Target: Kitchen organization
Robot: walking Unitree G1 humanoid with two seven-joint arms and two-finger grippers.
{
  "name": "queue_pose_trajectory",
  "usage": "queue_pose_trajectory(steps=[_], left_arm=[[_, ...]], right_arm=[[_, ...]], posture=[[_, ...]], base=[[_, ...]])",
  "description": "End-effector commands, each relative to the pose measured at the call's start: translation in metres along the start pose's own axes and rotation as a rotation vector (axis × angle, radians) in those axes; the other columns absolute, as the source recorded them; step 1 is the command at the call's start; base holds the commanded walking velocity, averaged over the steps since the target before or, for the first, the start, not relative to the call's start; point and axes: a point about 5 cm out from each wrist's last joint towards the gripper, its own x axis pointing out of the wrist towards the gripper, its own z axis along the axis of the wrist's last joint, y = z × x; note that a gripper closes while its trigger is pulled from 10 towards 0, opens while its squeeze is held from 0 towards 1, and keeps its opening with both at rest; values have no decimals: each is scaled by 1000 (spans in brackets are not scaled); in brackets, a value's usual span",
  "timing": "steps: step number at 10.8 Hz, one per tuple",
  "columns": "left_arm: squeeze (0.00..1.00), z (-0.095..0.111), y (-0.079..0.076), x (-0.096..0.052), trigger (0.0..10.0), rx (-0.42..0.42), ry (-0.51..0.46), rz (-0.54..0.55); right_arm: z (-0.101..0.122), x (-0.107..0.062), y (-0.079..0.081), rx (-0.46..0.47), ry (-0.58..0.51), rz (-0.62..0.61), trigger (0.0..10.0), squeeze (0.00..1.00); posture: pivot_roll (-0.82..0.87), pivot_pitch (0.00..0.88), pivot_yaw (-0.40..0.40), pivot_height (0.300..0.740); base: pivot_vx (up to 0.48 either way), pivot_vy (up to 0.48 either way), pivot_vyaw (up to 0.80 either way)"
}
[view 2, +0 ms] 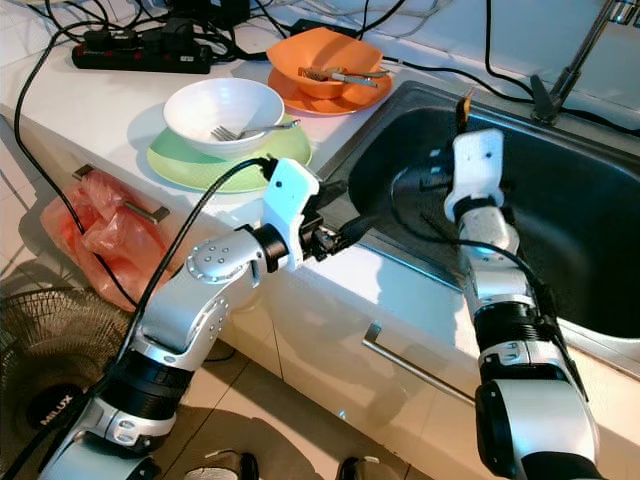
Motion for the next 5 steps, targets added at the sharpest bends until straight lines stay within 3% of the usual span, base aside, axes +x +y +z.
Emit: queue_pose_trajectory(steps=[1,4,5], left_arm=[[0,3,-4,1,10000,8,0,-21],[0,0,-3,-2,10000,9,32,-43],[0,0,-3,-2,10000,10,38,-39]], right_arm=[[6,4,0,0,-11,6,10000,0],[6,4,4,13,-10,25,10000,0],[5,4,5,17,-9,27,10000,682]], posture=[[62,103,-43,740],[62,103,-43,740],[62,103,-43,740]], base=[[0,0,0],[0,0,0],[0,0,0]])
